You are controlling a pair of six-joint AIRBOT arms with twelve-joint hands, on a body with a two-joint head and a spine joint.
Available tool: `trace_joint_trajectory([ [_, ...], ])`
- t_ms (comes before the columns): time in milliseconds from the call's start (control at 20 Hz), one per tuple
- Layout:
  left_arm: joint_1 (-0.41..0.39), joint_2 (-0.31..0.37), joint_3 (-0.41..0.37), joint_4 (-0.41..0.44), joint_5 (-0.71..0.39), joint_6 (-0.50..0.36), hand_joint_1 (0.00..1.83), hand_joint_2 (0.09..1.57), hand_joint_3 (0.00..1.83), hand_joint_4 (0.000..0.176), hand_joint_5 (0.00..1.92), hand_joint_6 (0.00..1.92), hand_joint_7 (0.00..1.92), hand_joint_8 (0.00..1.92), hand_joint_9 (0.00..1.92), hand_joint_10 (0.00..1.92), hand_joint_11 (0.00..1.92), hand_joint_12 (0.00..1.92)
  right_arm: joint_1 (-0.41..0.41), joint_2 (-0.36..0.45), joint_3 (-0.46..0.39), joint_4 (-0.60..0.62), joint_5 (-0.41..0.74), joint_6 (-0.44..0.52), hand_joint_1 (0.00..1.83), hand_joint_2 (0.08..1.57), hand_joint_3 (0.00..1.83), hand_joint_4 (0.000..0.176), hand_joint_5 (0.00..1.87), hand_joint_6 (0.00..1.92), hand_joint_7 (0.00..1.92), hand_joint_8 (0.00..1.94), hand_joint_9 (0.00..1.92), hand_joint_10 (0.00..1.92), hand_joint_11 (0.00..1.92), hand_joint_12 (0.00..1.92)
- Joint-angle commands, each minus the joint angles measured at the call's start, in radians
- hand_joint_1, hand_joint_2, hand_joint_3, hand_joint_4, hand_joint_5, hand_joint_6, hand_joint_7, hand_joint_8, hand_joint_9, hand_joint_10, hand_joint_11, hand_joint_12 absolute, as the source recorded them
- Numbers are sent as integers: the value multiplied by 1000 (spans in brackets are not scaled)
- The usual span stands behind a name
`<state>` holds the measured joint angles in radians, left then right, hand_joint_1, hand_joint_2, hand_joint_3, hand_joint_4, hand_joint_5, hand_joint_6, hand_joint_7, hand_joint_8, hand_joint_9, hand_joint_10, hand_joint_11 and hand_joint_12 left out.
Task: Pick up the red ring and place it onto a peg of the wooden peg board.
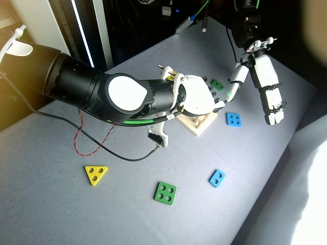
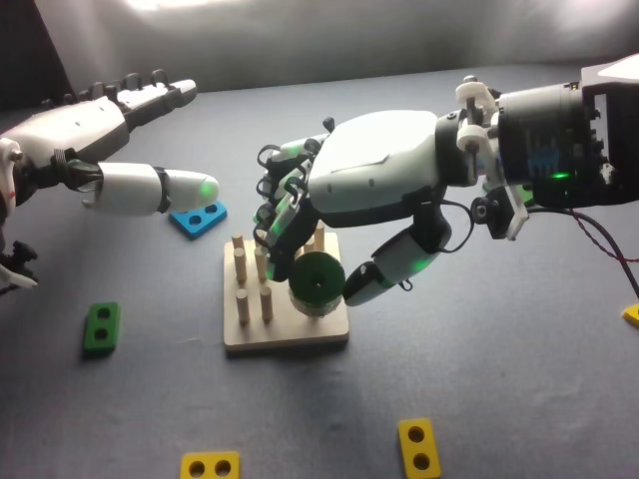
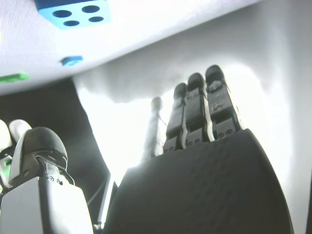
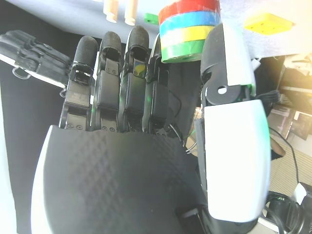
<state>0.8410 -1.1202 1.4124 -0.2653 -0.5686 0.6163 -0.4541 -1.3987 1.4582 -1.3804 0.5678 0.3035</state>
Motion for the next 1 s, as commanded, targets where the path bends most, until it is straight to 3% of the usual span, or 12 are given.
trace_joint_trajectory([
  [0,-14,-3,8,-3,-114,-3,339,1012,0,142,0,0,0,0,0,0,0,0,6,-6,1,43,33,3,1135,1153,0,0,904,1120,664,5,431,6,0,1027],
  [250,-16,-3,8,-3,-114,-3,331,1011,0,147,0,0,0,0,0,0,10,5,4,-13,8,38,23,3,1117,1153,0,0,905,1121,659,2,427,3,0,985],
  [300,-16,-3,8,-3,-114,-3,332,1013,0,135,0,0,0,0,0,0,1,1,2,-14,10,38,22,3,1101,1173,2,0,868,1177,646,3,404,7,0,848],
  [350,-17,-3,7,-3,-114,-3,332,1017,2,129,0,0,0,0,0,0,0,0,1,-15,10,38,21,3,1093,1179,0,0,858,1193,644,3,411,11,0,937],
  [450,-17,-3,7,-2,-114,-4,331,1013,0,140,0,0,0,0,0,0,0,0,-1,-16,12,38,19,4,1088,1188,1,0,842,1214,629,5,398,3,0,834],
  [500,-17,-3,7,-2,-114,-4,343,1020,3,125,0,0,0,0,0,0,0,0,-2,-16,14,38,18,5,1083,1192,1,0,835,1226,629,4,405,5,0,889],
  [600,-18,-3,7,-2,-114,-4,337,1014,0,126,0,0,0,0,0,0,0,0,-4,-16,16,38,15,7,1078,1191,0,0,837,1223,618,2,391,2,0,786],
  [750,-18,-3,7,-2,-114,-4,314,1012,0,142,0,0,0,0,0,0,10,5,-7,-16,18,38,10,8,1109,1183,0,0,850,1200,625,4,388,0,0,724],
  [850,-19,-3,6,-2,-114,-4,330,1017,1,132,0,0,0,0,0,0,0,0,-10,-16,19,38,8,9,1101,1182,0,0,850,1203,632,6,396,3,0,727],
  [900,-18,-2,6,-2,-114,-4,323,1007,0,146,0,0,0,0,0,0,0,0,-12,-17,18,38,8,12,1034,1092,0,0,640,906,582,1,382,1,0,765],
  [950,-18,-2,6,-2,-114,-4,315,1007,0,145,0,0,0,0,0,0,1,1,-12,-17,18,38,8,12,878,1027,0,18,455,663,486,0,334,1,0,622],
])
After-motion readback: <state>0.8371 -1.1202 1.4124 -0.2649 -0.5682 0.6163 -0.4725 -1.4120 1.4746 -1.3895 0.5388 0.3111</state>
